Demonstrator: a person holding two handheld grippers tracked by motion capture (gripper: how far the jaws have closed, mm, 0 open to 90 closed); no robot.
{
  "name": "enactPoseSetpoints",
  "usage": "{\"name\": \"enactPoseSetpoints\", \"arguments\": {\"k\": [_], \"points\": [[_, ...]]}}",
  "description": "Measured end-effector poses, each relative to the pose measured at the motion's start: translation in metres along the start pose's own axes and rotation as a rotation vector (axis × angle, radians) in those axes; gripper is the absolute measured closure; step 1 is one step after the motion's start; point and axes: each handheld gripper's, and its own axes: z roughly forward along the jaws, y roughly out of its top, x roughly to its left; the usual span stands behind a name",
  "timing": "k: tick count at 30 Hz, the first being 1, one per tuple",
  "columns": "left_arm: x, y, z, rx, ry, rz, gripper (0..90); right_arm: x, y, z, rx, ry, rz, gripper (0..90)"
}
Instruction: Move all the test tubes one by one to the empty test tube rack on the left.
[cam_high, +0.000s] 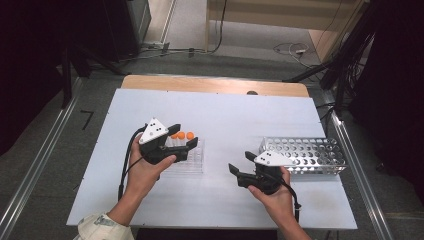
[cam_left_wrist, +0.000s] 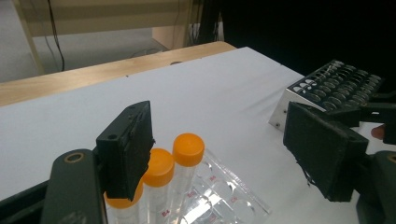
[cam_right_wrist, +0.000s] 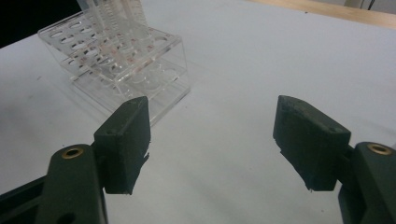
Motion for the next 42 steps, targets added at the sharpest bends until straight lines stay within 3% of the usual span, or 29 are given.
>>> {"name": "enactPoseSetpoints", "arguments": {"k": [17, 42], "points": [[0.0, -0.001, -0.013, -0.006, 0.003, -0.003, 24.6, -0.014, 0.0, -0.015, -0.03, -0.041, 0.017, 26.3], [0.008, -0.011, -0.046, -0.022, 0.049, -0.028, 23.6, -0.027, -0.007, -0.039, -0.052, -0.08, 0.041, 26.3]]}}
